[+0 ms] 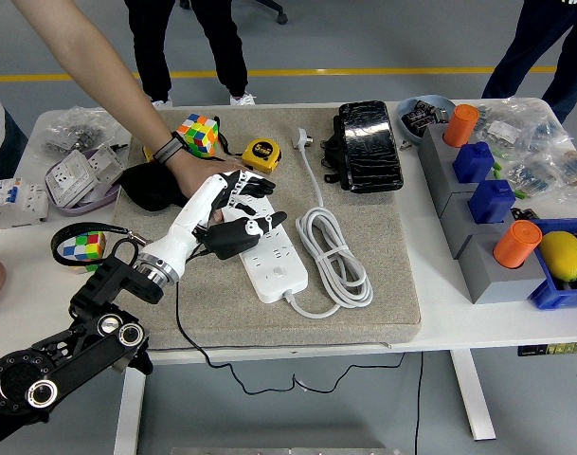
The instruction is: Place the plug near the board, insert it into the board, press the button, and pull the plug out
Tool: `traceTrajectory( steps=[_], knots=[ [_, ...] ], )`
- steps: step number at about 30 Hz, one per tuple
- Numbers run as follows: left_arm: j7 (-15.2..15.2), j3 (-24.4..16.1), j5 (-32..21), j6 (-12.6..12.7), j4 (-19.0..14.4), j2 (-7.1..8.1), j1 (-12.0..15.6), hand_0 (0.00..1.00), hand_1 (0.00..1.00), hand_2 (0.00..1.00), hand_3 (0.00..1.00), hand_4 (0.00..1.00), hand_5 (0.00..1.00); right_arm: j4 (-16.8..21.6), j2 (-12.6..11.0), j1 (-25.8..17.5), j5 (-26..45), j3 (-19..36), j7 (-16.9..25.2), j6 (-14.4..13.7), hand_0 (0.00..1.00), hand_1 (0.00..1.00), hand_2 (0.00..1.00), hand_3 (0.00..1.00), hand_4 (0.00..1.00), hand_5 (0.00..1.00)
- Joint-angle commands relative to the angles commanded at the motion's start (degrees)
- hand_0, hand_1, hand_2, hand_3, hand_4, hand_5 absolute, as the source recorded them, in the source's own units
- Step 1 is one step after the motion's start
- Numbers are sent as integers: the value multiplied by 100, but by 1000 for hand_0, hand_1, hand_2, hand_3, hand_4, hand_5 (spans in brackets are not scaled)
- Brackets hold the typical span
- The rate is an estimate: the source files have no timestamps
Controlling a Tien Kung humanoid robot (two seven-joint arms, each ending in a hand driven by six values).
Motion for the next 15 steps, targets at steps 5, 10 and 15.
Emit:
traceTrajectory(
  steps=[5, 10, 15],
  knots=[
    [-287, -4, -57, 90, 109, -8, 11, 763, 814, 807, 768, 957, 450, -5, 9, 0, 7, -23, -1, 6, 568, 636, 606, 536, 912, 462],
    [-523, 11, -94, 87, 206, -9, 22, 882, 916, 941, 890, 998, 643, -2, -4, 5, 9, -36, 0, 5, 567, 636, 606, 536, 912, 462],
    [-557, 36, -90, 14, 281, -12, 12, 882, 916, 941, 890, 998, 643, -2, -21, 9, 14, -30, 1, 3, 567, 636, 606, 536, 912, 462]
  ],
)
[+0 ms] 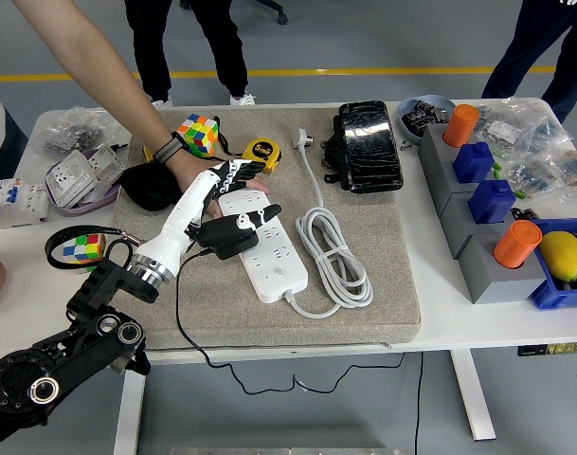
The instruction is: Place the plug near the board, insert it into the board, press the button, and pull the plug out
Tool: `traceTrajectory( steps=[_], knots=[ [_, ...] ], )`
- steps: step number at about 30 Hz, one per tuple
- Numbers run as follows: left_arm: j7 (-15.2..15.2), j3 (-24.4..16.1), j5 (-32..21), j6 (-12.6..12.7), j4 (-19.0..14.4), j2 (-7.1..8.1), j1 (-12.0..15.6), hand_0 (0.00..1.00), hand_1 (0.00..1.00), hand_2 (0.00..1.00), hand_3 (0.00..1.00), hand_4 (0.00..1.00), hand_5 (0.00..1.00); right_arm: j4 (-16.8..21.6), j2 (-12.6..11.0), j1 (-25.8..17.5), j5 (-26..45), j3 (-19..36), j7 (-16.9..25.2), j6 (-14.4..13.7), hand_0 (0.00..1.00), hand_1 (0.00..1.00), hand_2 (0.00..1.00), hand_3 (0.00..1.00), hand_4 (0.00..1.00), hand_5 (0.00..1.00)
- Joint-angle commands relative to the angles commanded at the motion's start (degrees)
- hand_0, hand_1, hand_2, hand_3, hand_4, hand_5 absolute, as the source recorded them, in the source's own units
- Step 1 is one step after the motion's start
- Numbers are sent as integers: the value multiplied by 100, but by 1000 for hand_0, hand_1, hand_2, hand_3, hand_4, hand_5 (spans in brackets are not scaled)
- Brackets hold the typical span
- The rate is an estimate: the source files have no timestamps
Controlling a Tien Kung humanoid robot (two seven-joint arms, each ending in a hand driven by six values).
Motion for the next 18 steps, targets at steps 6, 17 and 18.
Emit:
traceTrajectory(
  steps=[6, 17, 18],
  knots=[
    [-7, 36, -17, -26, 65, 3, -10, 941, 978, 986, 950, 998, 740, -1, 0, -6, 10, -22, -2, 4, 567, 636, 605, 536, 912, 462],
    [-171, 88, -136, 65, 206, -4, 24, 998, 998, 998, 998, 998, 780, 5, -19, -12, 10, -48, -2, 5, 568, 636, 605, 536, 912, 462],
    [-188, 84, -138, 71, 202, -7, 27, 998, 998, 998, 998, 998, 780, 4, -15, -13, 9, -41, -2, 5, 568, 636, 605, 536, 912, 462]
  ],
)
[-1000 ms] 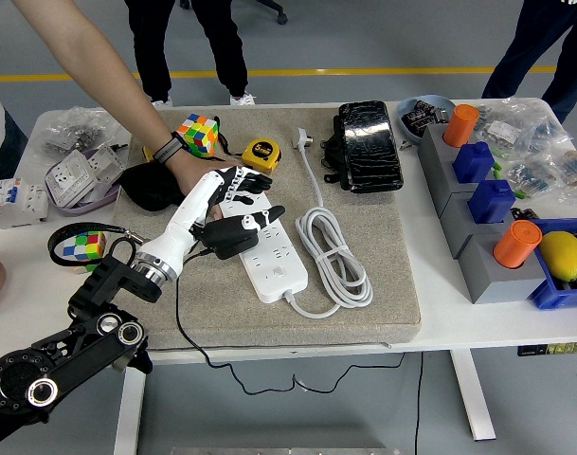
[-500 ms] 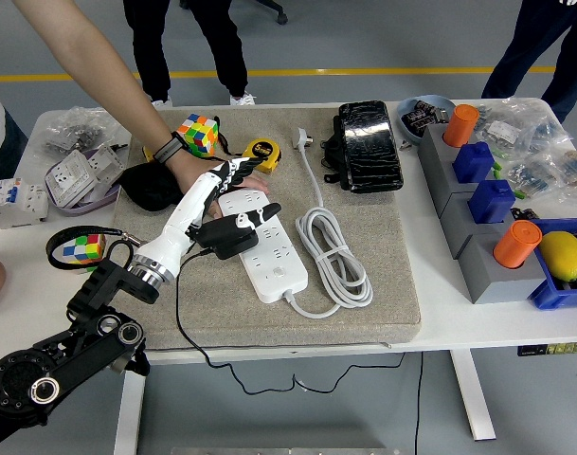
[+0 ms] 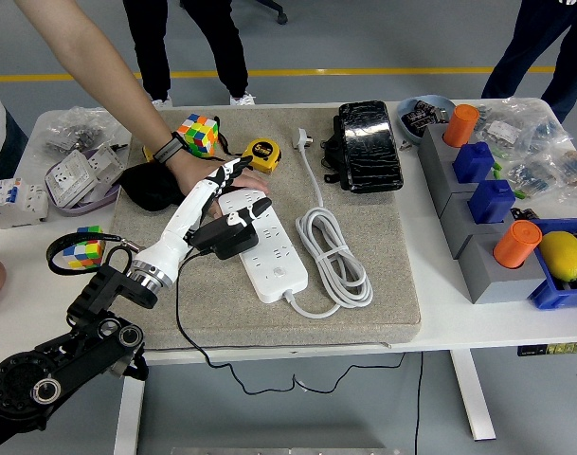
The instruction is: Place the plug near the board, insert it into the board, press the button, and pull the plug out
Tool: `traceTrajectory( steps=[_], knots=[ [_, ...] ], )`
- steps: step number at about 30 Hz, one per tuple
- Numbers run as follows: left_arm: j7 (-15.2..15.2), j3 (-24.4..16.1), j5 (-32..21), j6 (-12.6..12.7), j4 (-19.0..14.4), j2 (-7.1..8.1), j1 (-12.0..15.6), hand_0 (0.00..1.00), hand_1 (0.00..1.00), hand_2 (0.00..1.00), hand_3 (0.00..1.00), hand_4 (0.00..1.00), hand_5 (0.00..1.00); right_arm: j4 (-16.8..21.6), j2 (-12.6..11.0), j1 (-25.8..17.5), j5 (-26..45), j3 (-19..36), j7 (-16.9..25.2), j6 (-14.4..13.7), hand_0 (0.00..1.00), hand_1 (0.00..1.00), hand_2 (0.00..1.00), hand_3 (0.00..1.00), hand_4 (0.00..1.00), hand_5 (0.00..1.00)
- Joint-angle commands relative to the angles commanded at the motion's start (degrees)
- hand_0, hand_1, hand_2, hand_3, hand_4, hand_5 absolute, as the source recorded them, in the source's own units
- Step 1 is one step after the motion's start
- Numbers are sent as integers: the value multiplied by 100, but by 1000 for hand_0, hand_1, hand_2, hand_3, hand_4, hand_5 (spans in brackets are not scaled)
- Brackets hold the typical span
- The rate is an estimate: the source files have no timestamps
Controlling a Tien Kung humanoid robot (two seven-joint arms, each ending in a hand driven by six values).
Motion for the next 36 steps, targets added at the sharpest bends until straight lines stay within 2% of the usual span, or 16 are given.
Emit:
traceTrajectory(
  steps=[3, 6, 7, 12, 13, 18, 19, 24, 25, 30, 31, 36],
  knots=[
    [-29, -5, -12, 11, -17, -3, 1, 998, 998, 998, 998, 998, 781, 3, 5, 0, -4, 12, 1, 0, 568, 635, 605, 536, 912, 462],
    [-180, -9, -107, 75, -56, -4, 11, 998, 998, 998, 998, 998, 781, 5, 11, -5, -6, 26, 2, 0, 568, 635, 605, 536, 912, 462],
    [-219, -23, -131, 87, -85, -1, 19, 761, 806, 834, 909, 998, 765, 4, 12, -10, -6, 26, 1, -1, 568, 635, 605, 536, 912, 462],
    [-190, -82, -137, 59, -194, 2, 37, 761, 806, 834, 909, 998, 765, -3, 21, -25, -2, 20, -1, 0, 567, 636, 606, 536, 912, 461],
    [-142, -99, -86, 45, -211, -4, 44, 369, 576, 601, 894, 998, 522, -2, 25, -26, -5, 22, -1, 1, 567, 636, 606, 536, 912, 461],
    [-41, -132, 18, 25, -255, -18, 52, 369, 576, 601, 894, 998, 522, 3, 34, -18, -15, 21, 1, 2, 567, 635, 605, 535, 912, 463],
    [-23, -132, 37, 20, -267, -21, 43, 225, 413, 448, 866, 998, 435, 2, 35, -16, -13, 27, 2, 2, 566, 635, 606, 536, 913, 462],
    [216, -156, 260, -100, -333, -18, 11, 225, 413, 448, 866, 998, 435, -4, 29, -12, -9, 39, -2, 0, 566, 635, 606, 536, 913, 462],
    [271, -161, 318, -130, -344, -20, 6, 160, 260, 315, 839, 994, 331, -3, 28, -11, -10, 41, -3, 1, 568, 636, 606, 536, 913, 461],
    [643, -174, 604, -428, -409, -25, -30, 160, 260, 315, 839, 994, 331, 2, 32, -6, -17, 44, -3, 2, 568, 636, 606, 536, 913, 461],
    [735, -178, 654, -511, -424, -26, -39, 82, 113, 189, 831, 962, 218, 1, 32, -6, -15, 43, -4, 2, 567, 636, 605, 536, 913, 462],
    [1175, -192, 890, -818, -497, -21, -80, 82, 113, 189, 831, 962, 218, -1, 26, -9, -13, 38, -4, 0, 567, 636, 605, 536, 913, 462]
  ],
)
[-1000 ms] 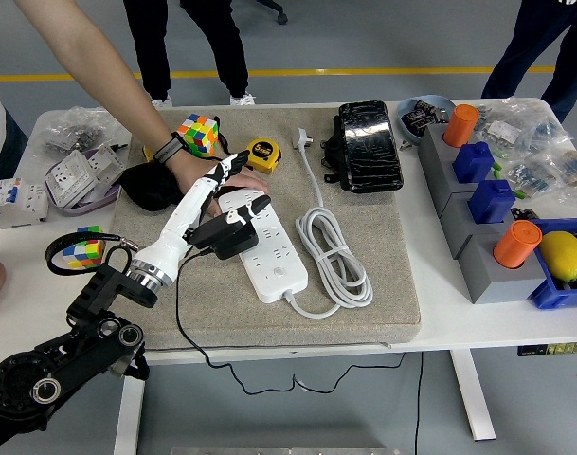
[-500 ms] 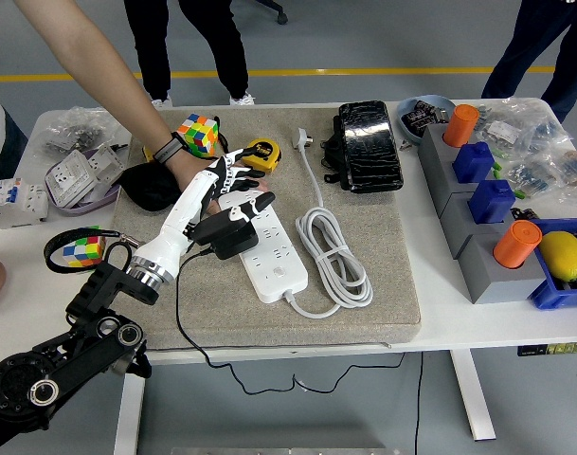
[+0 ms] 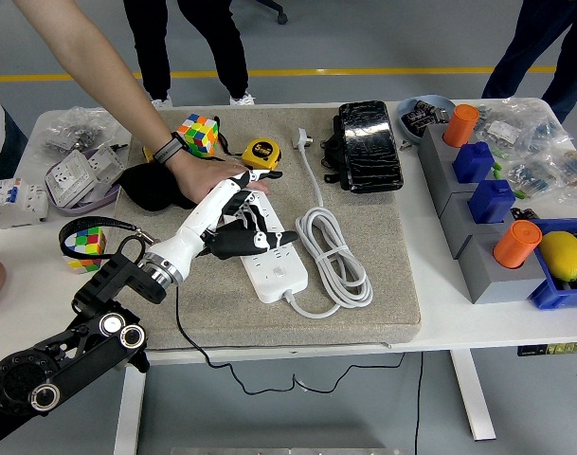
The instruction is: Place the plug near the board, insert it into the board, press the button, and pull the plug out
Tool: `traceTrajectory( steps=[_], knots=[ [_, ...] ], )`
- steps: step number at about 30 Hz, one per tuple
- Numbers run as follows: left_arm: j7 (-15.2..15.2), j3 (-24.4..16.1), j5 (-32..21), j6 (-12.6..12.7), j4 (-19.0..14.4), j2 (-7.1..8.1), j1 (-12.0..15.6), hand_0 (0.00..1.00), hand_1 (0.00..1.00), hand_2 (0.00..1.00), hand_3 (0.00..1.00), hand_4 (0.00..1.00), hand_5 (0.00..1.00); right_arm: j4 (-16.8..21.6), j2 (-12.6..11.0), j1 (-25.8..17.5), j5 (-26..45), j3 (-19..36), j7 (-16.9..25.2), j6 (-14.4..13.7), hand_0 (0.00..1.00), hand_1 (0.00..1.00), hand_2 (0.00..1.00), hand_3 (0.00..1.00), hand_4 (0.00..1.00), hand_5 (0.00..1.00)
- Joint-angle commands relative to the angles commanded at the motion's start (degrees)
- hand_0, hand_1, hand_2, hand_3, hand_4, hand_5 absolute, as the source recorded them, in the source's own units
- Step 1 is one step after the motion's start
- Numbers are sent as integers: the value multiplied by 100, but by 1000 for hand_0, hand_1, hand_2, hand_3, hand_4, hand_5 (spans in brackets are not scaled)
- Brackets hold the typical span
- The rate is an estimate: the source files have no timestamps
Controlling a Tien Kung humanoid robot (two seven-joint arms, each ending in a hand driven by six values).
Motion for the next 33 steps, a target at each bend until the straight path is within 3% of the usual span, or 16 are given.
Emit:
traceTrajectory(
  steps=[1, 7, 8, 17, 25, 33],
  knots=[
    [106, -8, 27, -91, -15, 2, -13, 69, 93, 173, 837, 794, 51, 1, -2, 4, -1, -3, -1, 1, 567, 636, 606, 536, 913, 462],
    [636, 15, 151, -567, -95, 17, -83, 69, 93, 173, 837, 794, 51, 4, 1, 15, -6, 15, -2, 2, 567, 636, 606, 536, 913, 462],
    [729, 22, 169, -651, -112, 19, -95, 63, 99, 167, 841, 783, 2, 3, 1, 14, -4, 21, -1, 0, 568, 636, 605, 536, 913, 462],
    [1356, 134, 266, -1095, -223, 36, -193, 58, 98, 162, 820, 792, 2, 3, -3, 12, -1, 5, 0, 1, 567, 636, 605, 536, 913, 463],
    [2109, 232, 296, -1589, -246, 59, -268, 56, 101, 165, 793, 770, 2, 4, -15, 32, 7, -13, 1, 1, 565, 636, 605, 536, 913, 462],
    [2361, 304, 316, -1731, -217, 79, -297, 56, 107, 171, 773, 777, 2, 5, -43, 42, 9, -27, 1, -2, 568, 636, 605, 536, 913, 462]
  ],
)
